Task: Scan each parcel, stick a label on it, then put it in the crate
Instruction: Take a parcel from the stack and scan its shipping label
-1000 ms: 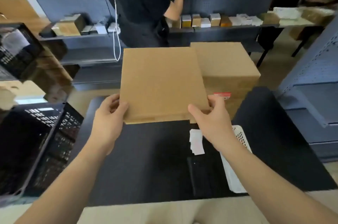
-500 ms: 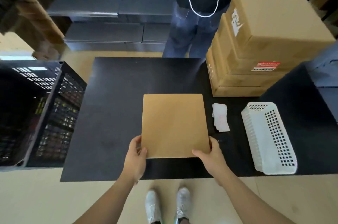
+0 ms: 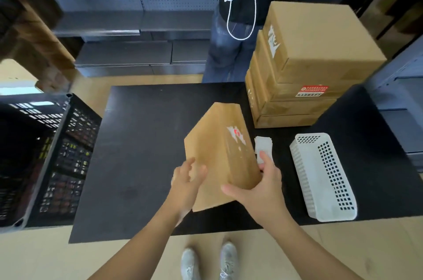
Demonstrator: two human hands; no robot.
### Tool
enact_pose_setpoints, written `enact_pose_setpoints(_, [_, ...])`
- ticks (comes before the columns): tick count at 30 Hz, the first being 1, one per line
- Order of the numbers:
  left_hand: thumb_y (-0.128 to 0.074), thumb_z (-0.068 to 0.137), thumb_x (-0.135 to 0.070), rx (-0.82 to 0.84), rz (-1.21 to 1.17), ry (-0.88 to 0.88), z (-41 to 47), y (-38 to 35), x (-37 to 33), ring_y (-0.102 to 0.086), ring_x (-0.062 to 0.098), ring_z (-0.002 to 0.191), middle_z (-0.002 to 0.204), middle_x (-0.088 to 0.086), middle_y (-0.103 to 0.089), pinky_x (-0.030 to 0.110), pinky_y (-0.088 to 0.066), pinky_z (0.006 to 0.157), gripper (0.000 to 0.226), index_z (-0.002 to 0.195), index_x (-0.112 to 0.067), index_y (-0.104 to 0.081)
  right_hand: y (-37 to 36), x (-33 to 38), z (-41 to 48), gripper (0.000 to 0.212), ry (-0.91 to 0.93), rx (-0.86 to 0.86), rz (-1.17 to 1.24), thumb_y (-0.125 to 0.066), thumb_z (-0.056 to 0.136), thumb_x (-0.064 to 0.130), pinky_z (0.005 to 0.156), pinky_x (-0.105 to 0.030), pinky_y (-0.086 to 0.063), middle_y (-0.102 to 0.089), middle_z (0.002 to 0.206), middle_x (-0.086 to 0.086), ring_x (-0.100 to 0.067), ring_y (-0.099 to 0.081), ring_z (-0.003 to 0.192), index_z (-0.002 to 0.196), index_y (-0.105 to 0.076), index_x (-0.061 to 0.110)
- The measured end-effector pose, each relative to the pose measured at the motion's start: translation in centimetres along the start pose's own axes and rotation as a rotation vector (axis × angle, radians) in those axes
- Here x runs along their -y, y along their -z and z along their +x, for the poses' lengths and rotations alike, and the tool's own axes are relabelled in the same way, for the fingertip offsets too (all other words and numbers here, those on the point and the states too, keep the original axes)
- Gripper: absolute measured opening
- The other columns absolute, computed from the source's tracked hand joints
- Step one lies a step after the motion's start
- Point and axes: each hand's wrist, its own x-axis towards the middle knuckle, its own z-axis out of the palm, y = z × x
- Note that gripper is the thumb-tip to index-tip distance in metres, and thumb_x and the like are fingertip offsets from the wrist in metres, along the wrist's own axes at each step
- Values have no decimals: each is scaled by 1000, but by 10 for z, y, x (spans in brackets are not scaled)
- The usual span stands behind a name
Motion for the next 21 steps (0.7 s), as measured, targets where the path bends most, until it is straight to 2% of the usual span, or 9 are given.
enact_pose_setpoints(1, [-50,75,-88,78,-104,7,-3,-6,-16,-39,9,134,144,-20,-39,46,-34,115,82,146,-51,-30,-7,7,-7,126,48,-8,-62,-92,56,57,111,-40,-44,-29,137,16,-9,-36,132,156,-18,37])
enact_pose_setpoints(3, [-61,75,-82,131,-224,14,-9,-9,-38,-52,12,129,142,-20,-47,46,-48,106,82,143,-54,-26,-22,14,-18,116,148,-6,-119,-86,63,63,109,-34,-45,-25,131,22,-4,-36,129,155,-20,37])
enact_pose_setpoints(5, [-67,85,-61,83,-260,31,-14,-2,-44,-66,11,112,130,-16,-59,39,-58,92,69,141,-41,-33,-30,10,-23,89,197,46,-41,-83,77,50,100,-21,-49,-35,129,20,1,-45,118,150,-35,36])
enact_pose_setpoints(7, [-69,89,-47,61,-324,36,-15,14,-35,-70,12,106,128,-9,-65,41,-59,89,60,140,-34,-41,-27,4,-21,54,202,82,102,-79,88,33,89,-15,-49,-50,122,16,4,-54,110,134,-52,41])
enact_pose_setpoints(10, [-67,91,-42,81,-393,38,-14,45,-19,-69,21,111,130,-4,-64,48,-58,92,58,140,-50,-36,-19,-16,4,35,151,20,89,-70,95,31,89,-17,-49,-58,127,13,3,-57,110,125,-57,45])
enact_pose_setpoints(13, [-58,99,-39,13,-367,42,-9,70,-1,-68,22,112,127,0,-64,50,-55,94,50,139,-60,-34,-22,-43,36,54,-58,87,-65,-66,97,42,104,-31,-47,-45,153,7,-11,-49,133,147,-46,37])
enact_pose_setpoints(16, [-47,102,-48,-41,-262,68,-2,80,18,-65,16,114,125,-9,-65,51,-53,96,38,137,-61,-38,-32,-64,57,79,-212,188,-117,-67,94,49,115,-45,-41,-34,162,0,-25,-40,145,160,-27,32])
enact_pose_setpoints(18, [-56,95,-53,-6,-241,85,1,80,27,-65,12,114,124,-16,-65,46,-52,94,48,138,-59,-37,-39,-75,63,88,-254,220,-84,-69,91,51,115,-44,-40,-37,161,0,-25,-42,144,162,-22,27])
enact_pose_setpoints(21, [-71,90,-39,48,-226,109,12,77,39,-66,12,114,123,-16,-67,44,-51,99,57,136,-55,-41,-48,-89,64,94,-241,183,-95,-72,75,64,109,-42,-49,-55,146,4,-18,-57,126,155,-37,29])
